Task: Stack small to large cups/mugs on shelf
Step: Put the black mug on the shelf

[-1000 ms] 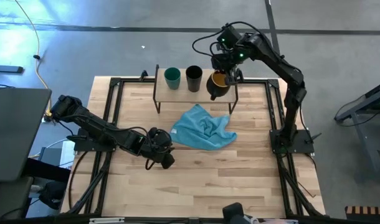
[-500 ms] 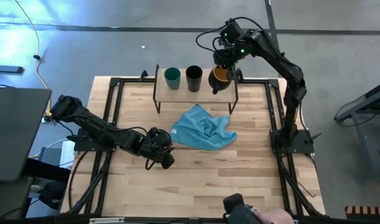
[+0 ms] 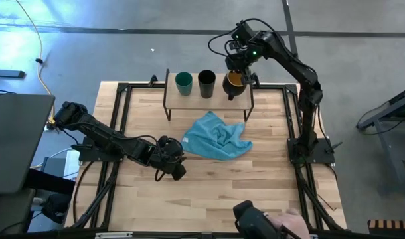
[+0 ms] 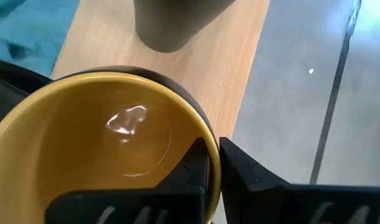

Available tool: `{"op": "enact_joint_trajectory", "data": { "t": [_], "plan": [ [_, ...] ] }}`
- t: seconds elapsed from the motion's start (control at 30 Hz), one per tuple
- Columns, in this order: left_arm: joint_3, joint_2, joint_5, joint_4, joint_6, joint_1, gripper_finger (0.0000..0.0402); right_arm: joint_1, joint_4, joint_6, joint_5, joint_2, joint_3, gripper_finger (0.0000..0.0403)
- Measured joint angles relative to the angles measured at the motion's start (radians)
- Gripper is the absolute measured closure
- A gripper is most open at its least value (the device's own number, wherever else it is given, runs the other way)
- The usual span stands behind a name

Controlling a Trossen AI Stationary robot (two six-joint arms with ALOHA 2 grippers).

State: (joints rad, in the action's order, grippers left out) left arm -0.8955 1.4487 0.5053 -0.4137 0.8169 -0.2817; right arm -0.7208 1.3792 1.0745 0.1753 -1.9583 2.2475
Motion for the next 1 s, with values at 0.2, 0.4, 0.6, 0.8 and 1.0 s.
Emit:
{"op": "enact_joint_trajectory", "data": {
  "t": [0.2, 0.4, 0.6, 0.8, 1.0],
  "plan": [
    [0.0, 0.0, 0.0, 0.001, 0.0, 0.0, 0.0308, -0.009, -0.019, 0.082, 0.001, -0.001, 0.0, 0.0403],
    [0.0, 0.0, 0.0, 0.001, 0.0, 0.0, 0.0308, -0.02, -0.022, 0.108, 0.019, -0.005, 0.0, 0.0403],
    [0.0, 0.0, 0.0, 0.004, 0.0, 0.001, 0.0308, -0.019, -0.02, 0.137, 0.034, -0.022, 0.0, 0.0403],
    [0.0, 0.0, 0.0, 0.006, 0.007, 0.001, 0.0308, -0.016, -0.014, 0.138, 0.042, -0.052, 0.0, 0.0403],
    [0.0, 0.0, 0.0, 0.006, 0.007, 0.001, 0.0308, -0.016, -0.007, 0.15, 0.042, -0.056, 0.0, 0.0403]
  ]
}}
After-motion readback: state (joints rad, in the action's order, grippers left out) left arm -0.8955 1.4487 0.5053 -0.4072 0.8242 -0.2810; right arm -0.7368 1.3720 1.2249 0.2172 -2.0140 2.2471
